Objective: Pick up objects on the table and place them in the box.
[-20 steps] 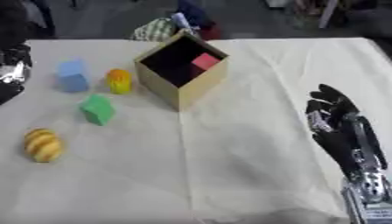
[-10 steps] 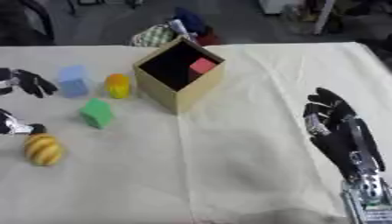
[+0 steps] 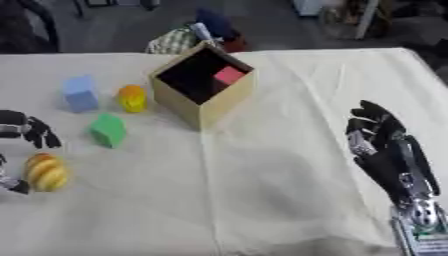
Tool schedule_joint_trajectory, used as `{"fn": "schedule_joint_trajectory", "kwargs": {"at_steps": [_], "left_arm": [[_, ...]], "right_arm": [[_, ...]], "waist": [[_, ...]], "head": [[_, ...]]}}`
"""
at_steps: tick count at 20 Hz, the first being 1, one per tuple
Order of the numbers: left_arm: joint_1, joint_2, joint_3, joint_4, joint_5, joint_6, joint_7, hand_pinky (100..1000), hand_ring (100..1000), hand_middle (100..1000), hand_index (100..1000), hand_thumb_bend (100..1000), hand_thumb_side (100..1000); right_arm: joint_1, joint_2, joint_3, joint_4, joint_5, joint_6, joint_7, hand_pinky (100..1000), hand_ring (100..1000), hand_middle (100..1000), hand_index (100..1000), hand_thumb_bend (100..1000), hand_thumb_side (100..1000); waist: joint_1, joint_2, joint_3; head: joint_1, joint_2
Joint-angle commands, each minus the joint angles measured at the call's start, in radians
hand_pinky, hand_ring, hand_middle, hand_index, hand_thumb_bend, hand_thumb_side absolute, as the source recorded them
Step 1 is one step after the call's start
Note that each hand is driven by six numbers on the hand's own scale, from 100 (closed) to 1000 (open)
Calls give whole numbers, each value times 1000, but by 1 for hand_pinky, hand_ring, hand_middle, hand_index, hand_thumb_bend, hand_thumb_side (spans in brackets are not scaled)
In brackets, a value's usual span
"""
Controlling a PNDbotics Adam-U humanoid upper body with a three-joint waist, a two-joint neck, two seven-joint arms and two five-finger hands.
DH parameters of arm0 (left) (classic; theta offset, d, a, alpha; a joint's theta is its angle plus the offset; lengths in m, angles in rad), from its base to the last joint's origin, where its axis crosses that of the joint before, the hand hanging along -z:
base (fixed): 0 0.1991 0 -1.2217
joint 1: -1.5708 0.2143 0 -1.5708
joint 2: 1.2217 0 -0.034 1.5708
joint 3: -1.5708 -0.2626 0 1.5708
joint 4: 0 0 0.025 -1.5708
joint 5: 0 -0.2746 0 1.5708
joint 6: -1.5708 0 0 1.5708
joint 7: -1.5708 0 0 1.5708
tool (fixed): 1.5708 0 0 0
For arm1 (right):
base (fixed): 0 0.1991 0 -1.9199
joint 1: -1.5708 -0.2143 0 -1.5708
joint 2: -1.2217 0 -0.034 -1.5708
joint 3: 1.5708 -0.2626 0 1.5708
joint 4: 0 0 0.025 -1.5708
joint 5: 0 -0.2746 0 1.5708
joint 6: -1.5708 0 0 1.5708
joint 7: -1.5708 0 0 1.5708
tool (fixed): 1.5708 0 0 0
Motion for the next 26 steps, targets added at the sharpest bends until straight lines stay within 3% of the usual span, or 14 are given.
{"fn": "schedule_joint_trajectory", "kwargs": {"at_steps": [1,4,7,8,10,11,13,15,17,20,23,26], "left_arm": [[-15,47,-8,12,-8,-11,-16,799,754,760,873,640,290],[-15,43,-16,21,-34,-12,-14,799,752,760,871,637,249],[-9,33,-20,17,-100,-18,19,779,729,741,853,630,153],[-8,28,-20,16,-128,-22,45,729,674,688,821,624,100],[-4,13,-16,23,-194,-33,126,672,610,614,773,605,100],[0,1,-12,32,-218,-35,182,598,543,534,704,542,100],[6,-21,-8,55,-248,-38,312,545,493,479,648,486,100],[9,-43,-8,79,-262,-45,430,456,416,391,559,369,100],[13,-61,-7,98,-262,-51,524,375,342,314,491,254,100],[21,-72,26,79,-247,-47,620,320,292,256,452,220,100],[7,-56,82,-10,-193,-17,639,317,290,253,459,191,100],[-63,-23,115,-103,-108,20,635,317,289,247,460,178,100]], "right_arm": [[-7,-20,1,-10,2,-1,2,784,801,782,898,100,447],[-8,-19,2,-10,3,-1,3,784,801,782,898,100,450],[-8,-19,2,-10,3,-1,2,784,801,782,898,100,447],[-7,-19,2,-10,2,-1,2,784,801,782,898,100,447],[-7,-19,2,-11,2,-1,2,784,801,782,898,100,447],[-7,-18,1,-11,2,-1,2,784,801,782,898,100,448],[-7,-18,1,-11,2,-1,1,784,801,782,898,100,448],[-7,-16,0,-11,2,-1,0,783,801,782,898,100,448],[-8,-15,0,-12,2,-1,1,783,801,782,898,100,448],[-8,-16,-4,-11,2,0,-3,783,801,782,898,100,446],[-8,-16,-5,-11,1,1,-5,783,801,782,897,100,446],[-6,-16,-3,-10,1,1,-3,783,801,782,898,100,447]], "waist": [[12,-23,-2],[12,-23,-2],[13,-22,-4],[13,-22,-3],[14,-22,-3],[14,-22,-4],[14,-21,-4],[13,-21,-6],[11,-20,-8],[8,-19,-7],[6,-19,-4],[6,-23,-4]], "head": [[-4,-3],[-4,-3],[-4,-3],[-3,-3],[-4,-3],[-4,-3],[-6,-3],[-4,-3],[-5,-3],[-11,-3],[-15,-3],[-16,-3]]}}
